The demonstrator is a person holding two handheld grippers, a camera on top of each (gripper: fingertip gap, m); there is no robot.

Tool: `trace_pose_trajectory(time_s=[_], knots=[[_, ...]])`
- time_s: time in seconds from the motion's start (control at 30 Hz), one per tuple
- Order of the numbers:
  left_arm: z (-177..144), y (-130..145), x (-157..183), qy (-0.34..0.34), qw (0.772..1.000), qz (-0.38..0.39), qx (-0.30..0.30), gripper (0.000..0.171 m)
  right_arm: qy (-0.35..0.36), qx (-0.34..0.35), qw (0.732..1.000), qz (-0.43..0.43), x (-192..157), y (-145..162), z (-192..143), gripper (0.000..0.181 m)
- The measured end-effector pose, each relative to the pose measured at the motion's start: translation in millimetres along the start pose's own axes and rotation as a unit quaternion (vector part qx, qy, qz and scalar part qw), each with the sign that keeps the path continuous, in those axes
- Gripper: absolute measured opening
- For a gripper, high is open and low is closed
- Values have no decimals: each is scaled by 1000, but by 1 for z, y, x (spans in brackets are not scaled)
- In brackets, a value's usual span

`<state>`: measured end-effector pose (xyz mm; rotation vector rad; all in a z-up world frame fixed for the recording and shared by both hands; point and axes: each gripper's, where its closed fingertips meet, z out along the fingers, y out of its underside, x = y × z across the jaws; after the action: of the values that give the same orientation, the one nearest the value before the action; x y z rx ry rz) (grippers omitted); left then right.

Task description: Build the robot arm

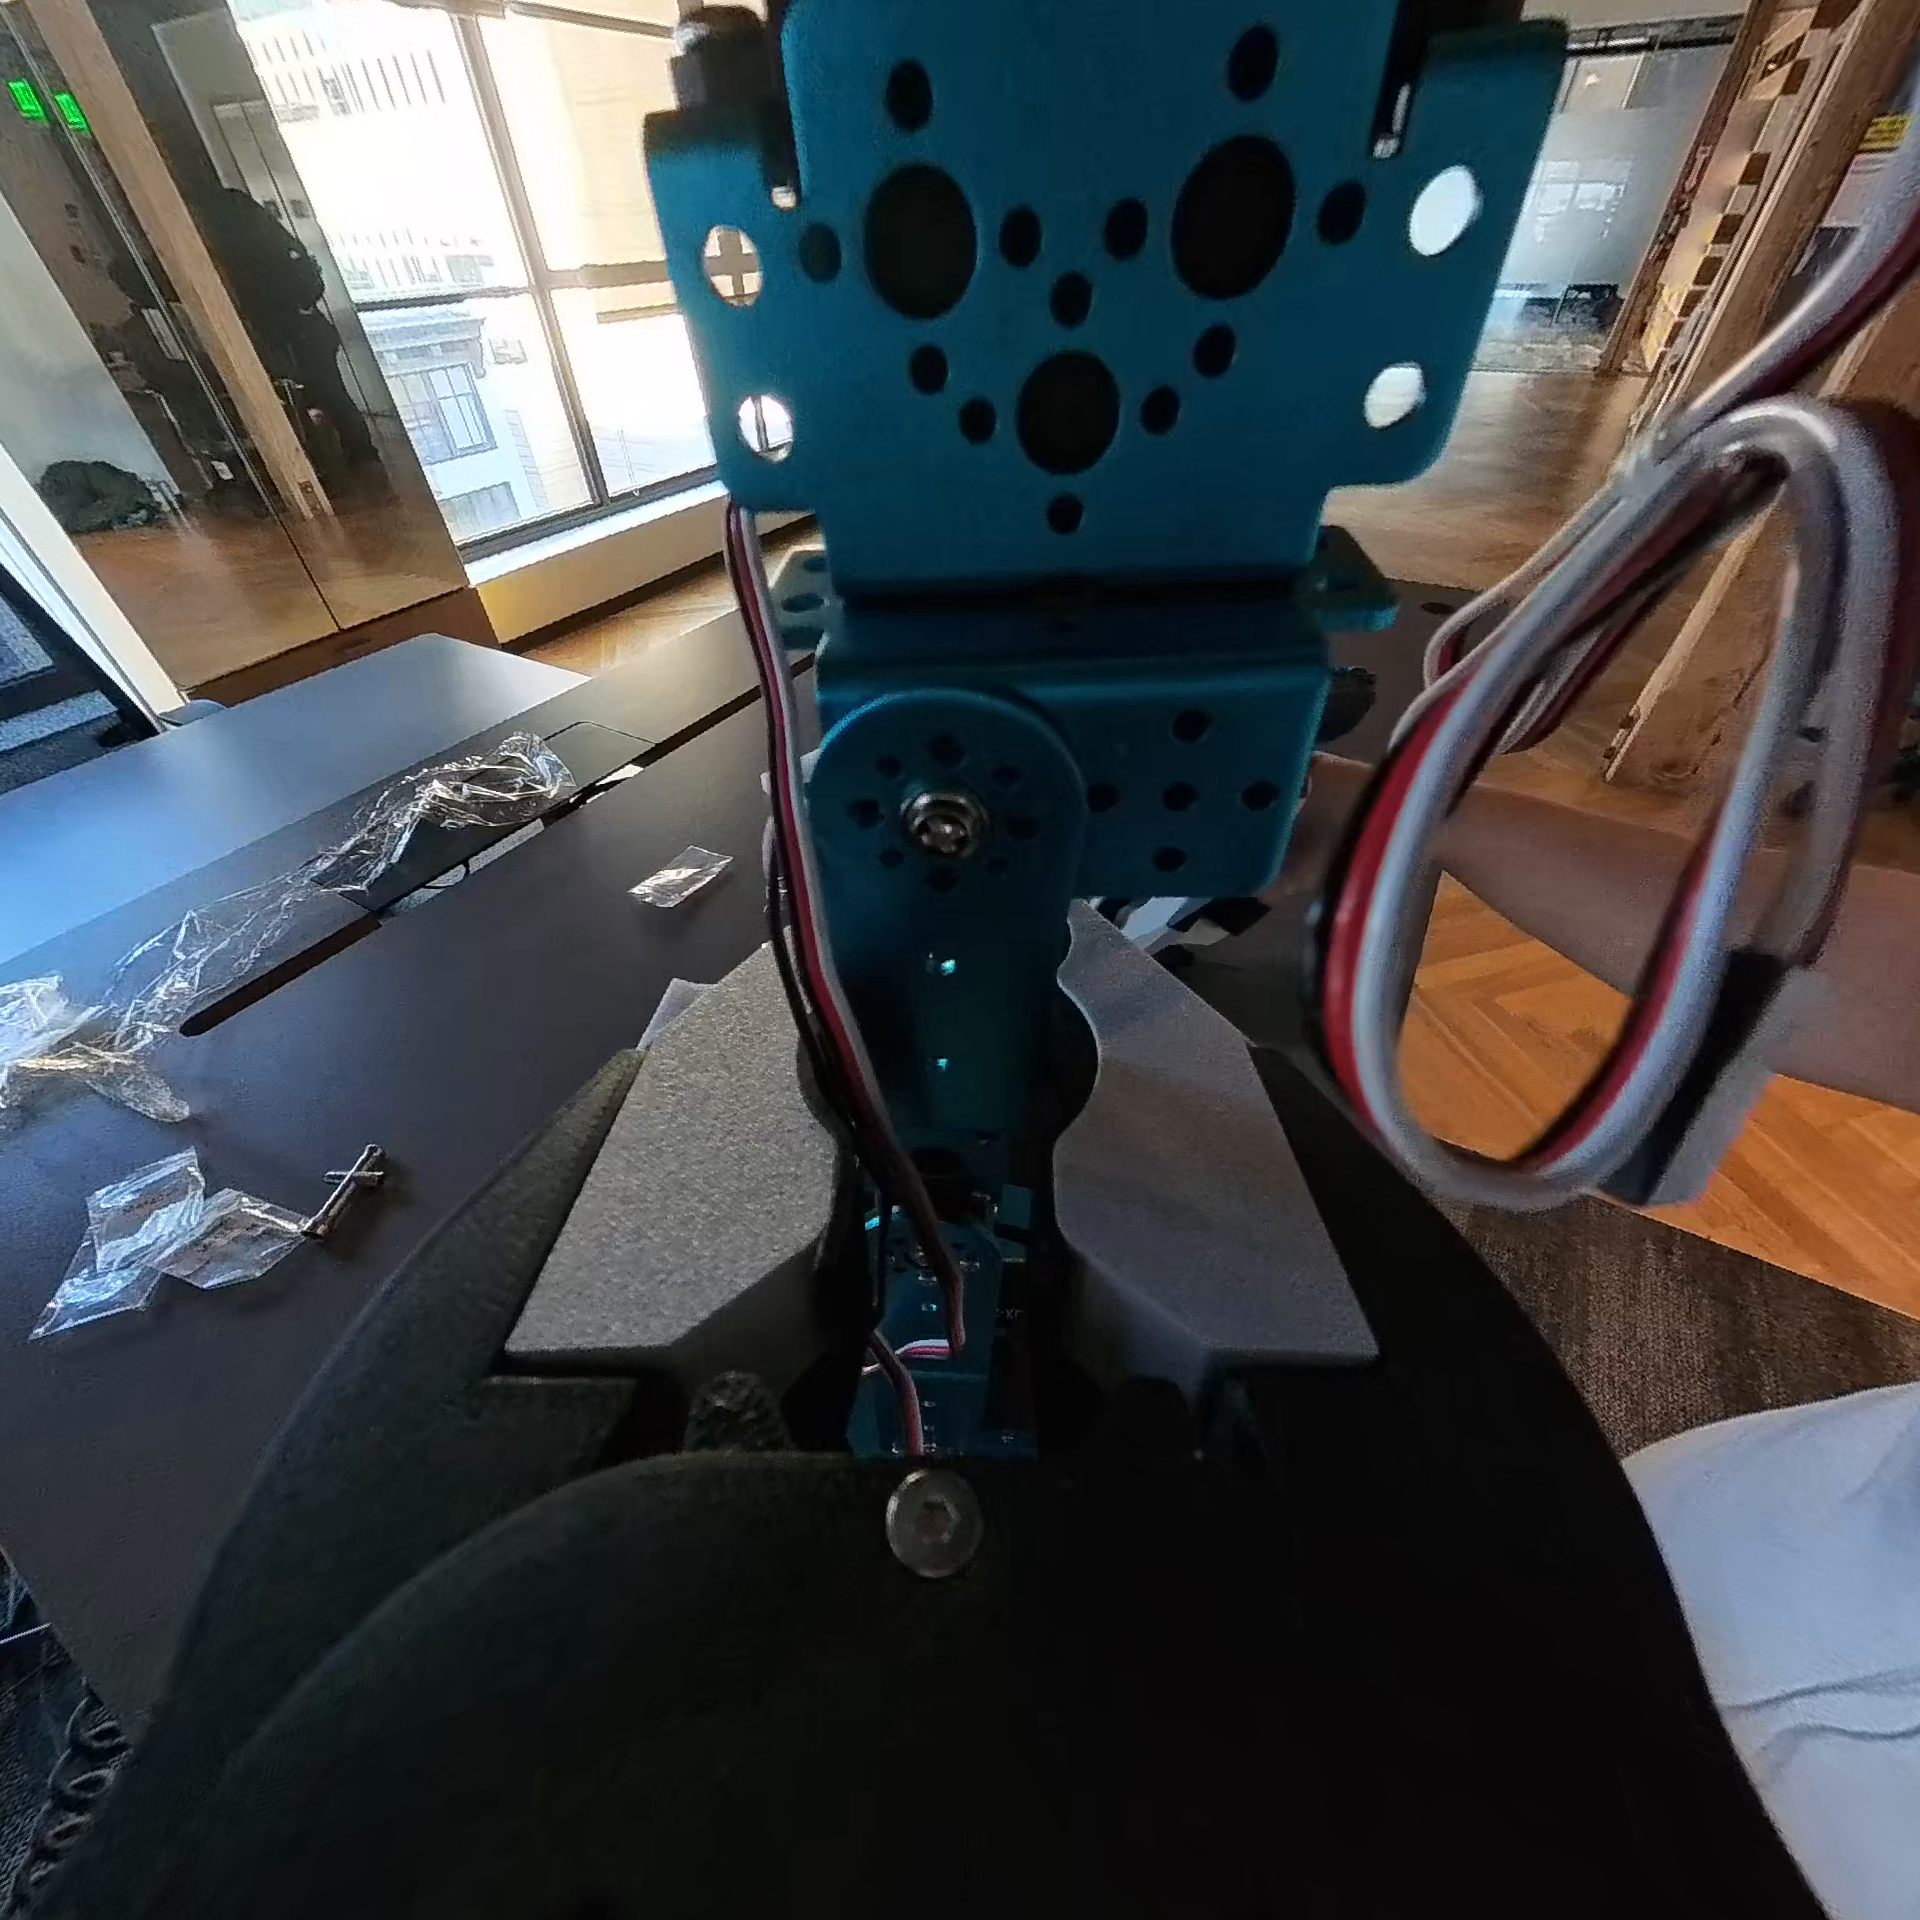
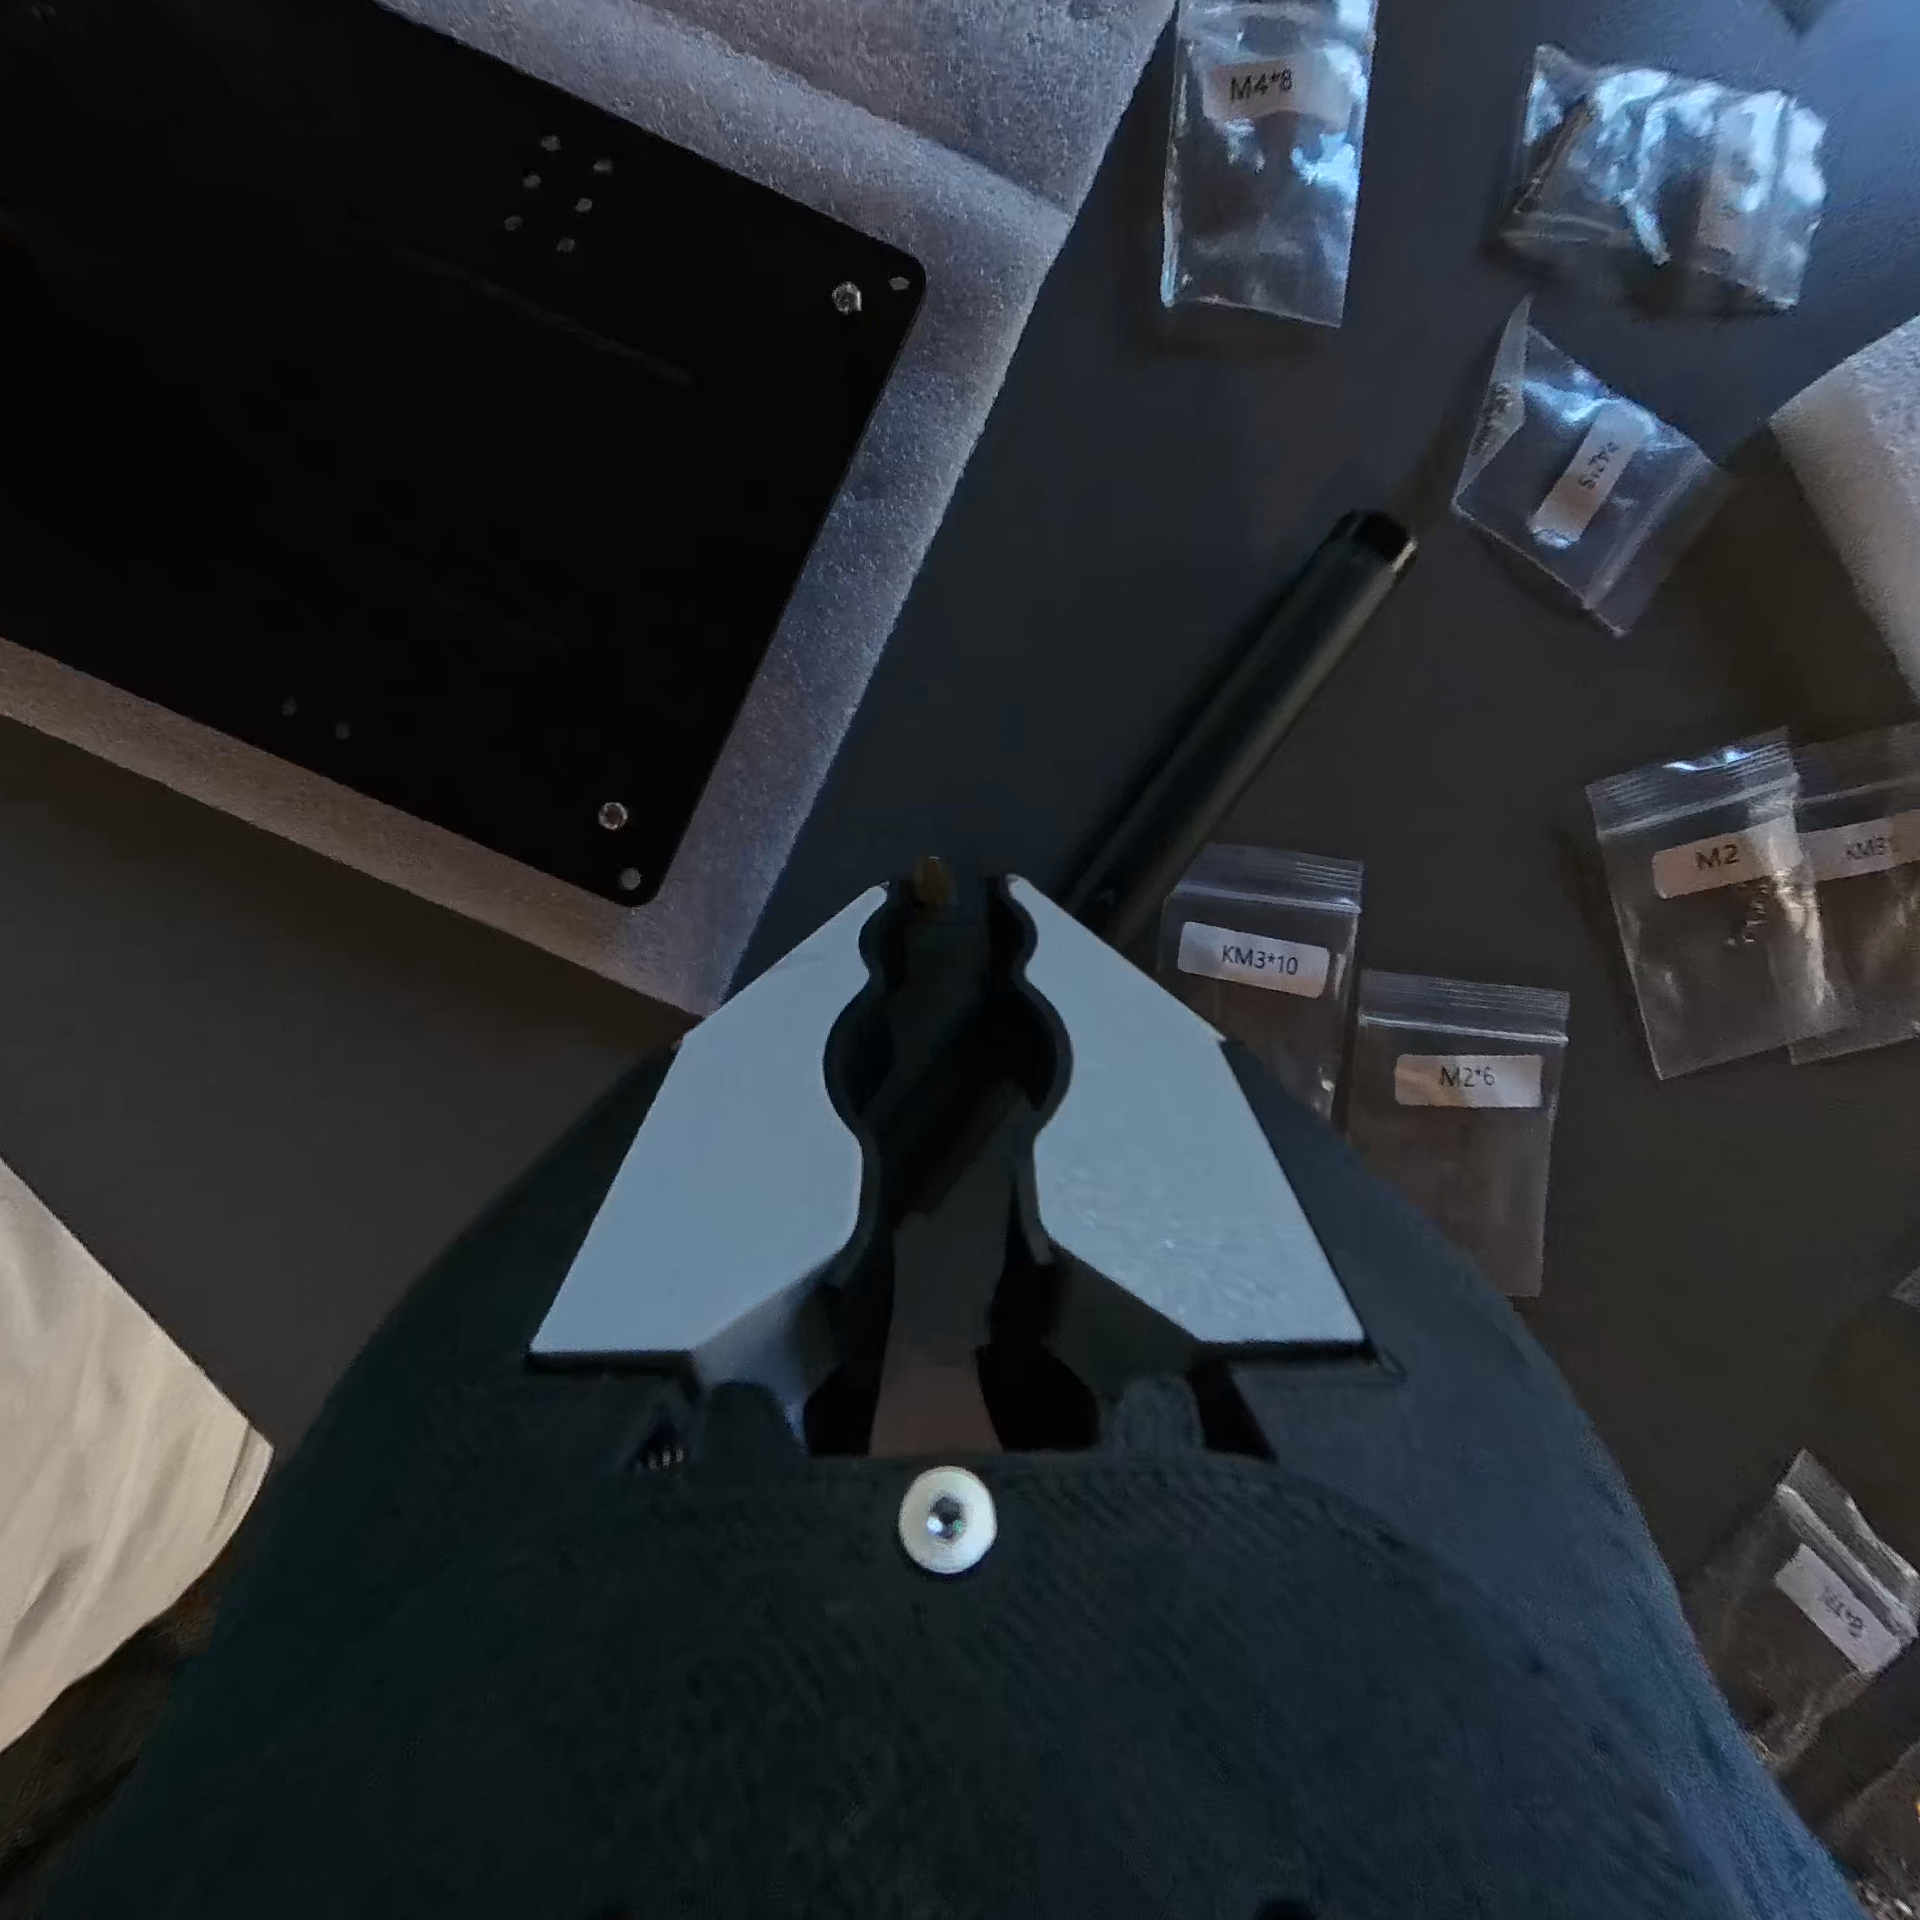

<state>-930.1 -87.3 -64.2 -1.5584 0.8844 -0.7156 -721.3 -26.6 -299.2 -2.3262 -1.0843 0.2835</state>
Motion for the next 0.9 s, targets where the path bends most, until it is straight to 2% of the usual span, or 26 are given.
trace_pose_trajectory(time_s=[0.07, 0.13, 0.2, 0.27, 0.33, 0.4, 0.57, 0.67, 0.9], knots=[[0, 0, 0, 1, 1000, -1, 0, 27, 14, 44, 999, -17, -1, -8, -13, 19], [0, 0, 0, 2, 1000, -1, 0, 27, 49, 120, 989, -65, -11, -22, -39, 22], [0, 0, 0, 2, 1000, -1, 0, 27, 65, 208, 966, -137, -44, -39, -63, 20], [0, 0, 0, 1, 1000, 0, 1, 27, 46, 259, 944, -202, -96, -48, -66, 27], [0, 0, 1, 1, 1000, 0, 1, 27, 66, 257, 920, -287, -134, -48, -50, 34], [0, 0, 0, 1, 1000, -1, 1, 27, 112, 264, 885, -367, -155, -51, -35, 34], [0, 0, 1, 3, 1000, -1, -5, 27, 133, 292, 850, -417, -183, -69, -19, 30], [0, 1, 1, 3, 1000, -3, -6, 27, 106, 274, 850, -436, -193, -67, -3, 26], [0, 1, 2, 3, 1000, -4, -9, 27, 111, 240, 846, -462, -190, -66, 19, 20]])
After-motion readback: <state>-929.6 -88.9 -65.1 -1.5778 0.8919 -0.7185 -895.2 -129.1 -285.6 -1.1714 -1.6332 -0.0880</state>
